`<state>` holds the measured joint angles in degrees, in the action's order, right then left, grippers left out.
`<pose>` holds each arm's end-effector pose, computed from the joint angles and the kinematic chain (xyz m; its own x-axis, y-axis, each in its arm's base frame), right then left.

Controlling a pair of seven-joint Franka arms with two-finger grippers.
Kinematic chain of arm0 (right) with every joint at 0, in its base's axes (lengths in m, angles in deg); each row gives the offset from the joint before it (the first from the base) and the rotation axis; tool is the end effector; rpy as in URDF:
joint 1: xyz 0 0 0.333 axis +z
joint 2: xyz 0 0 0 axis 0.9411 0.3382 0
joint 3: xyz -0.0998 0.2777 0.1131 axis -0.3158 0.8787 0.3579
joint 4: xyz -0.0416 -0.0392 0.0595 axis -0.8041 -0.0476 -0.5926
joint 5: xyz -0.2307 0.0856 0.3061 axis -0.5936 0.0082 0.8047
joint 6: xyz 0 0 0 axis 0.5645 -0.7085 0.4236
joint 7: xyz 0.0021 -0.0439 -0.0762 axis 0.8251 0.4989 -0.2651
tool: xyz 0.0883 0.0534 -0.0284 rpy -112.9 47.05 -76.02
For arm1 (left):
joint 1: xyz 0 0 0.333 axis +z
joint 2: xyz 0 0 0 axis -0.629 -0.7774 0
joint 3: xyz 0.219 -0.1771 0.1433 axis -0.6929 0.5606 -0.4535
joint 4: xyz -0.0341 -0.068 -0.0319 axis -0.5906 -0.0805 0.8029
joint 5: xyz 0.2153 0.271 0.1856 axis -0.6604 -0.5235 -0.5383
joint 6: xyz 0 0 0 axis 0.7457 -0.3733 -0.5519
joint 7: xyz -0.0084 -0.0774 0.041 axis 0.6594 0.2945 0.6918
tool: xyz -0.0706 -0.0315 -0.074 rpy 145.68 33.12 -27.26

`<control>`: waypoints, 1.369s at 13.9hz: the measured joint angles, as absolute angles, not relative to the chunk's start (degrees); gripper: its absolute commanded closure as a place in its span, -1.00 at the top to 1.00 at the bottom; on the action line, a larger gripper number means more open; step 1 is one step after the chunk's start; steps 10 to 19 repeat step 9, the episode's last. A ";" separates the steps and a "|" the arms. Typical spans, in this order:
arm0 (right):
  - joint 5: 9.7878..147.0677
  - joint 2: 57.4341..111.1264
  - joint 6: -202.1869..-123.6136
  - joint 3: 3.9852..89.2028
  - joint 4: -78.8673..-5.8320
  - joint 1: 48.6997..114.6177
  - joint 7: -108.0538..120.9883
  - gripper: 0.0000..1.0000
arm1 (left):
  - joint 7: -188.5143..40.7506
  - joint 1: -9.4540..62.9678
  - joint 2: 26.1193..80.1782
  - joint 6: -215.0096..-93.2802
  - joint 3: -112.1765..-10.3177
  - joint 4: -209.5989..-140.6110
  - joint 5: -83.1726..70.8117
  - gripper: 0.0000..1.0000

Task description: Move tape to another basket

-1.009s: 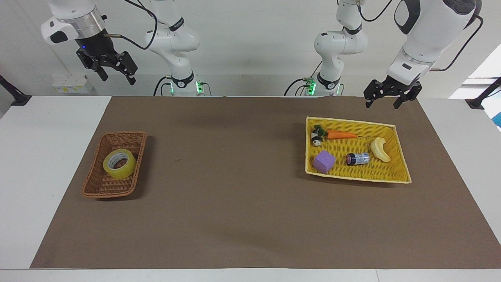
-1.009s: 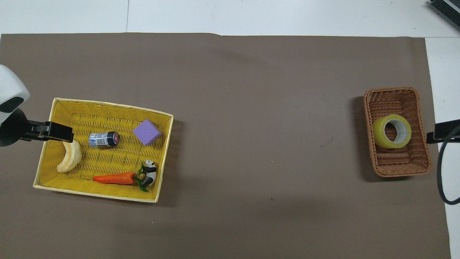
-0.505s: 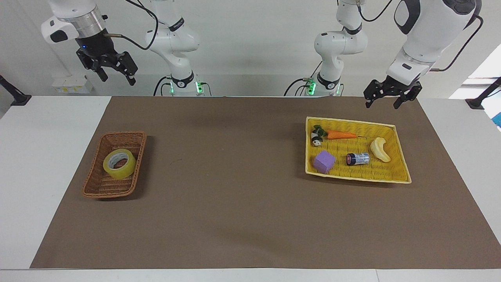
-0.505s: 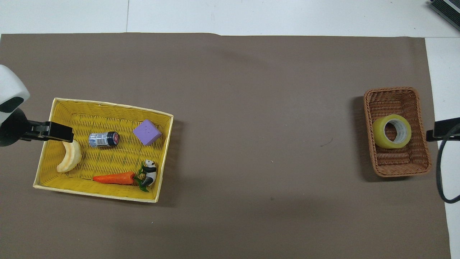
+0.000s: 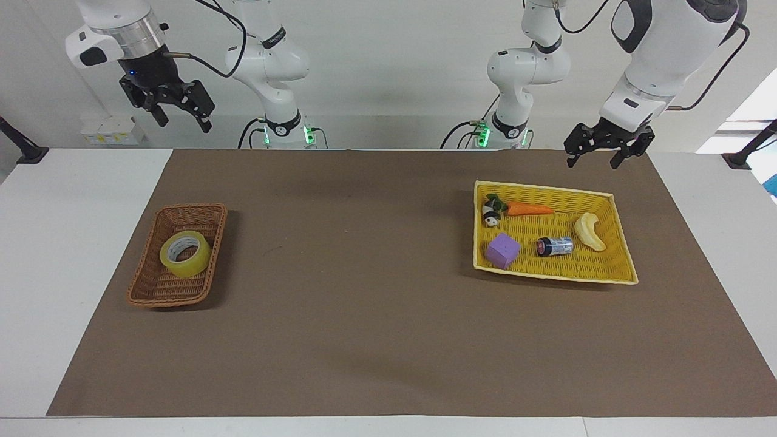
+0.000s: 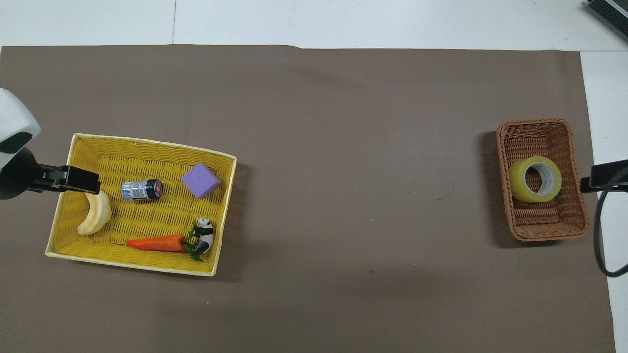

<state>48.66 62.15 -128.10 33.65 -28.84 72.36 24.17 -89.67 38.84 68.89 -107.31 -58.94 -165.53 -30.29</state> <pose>0.5012 -0.0339 0.6763 0.9739 -0.2262 -0.0161 -0.2265 -0.9737 -0.0238 0.5193 -0.0541 0.6022 0.9942 -0.0998 -0.0406 -0.0995 -0.9950 0.0102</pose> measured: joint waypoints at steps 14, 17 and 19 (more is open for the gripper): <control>48.62 62.17 -129.19 33.70 -28.84 72.37 24.17 1.00 | -89.67 38.84 68.89 -107.31 -58.94 -165.53 -30.29 1.00; 48.62 62.17 -129.19 33.70 -28.84 72.37 24.17 1.00 | -89.67 38.84 68.89 -107.31 -58.94 -165.53 -30.29 1.00; 48.62 62.17 -129.19 33.70 -28.84 72.37 24.17 1.00 | -89.67 38.84 68.89 -107.31 -58.94 -165.53 -30.29 1.00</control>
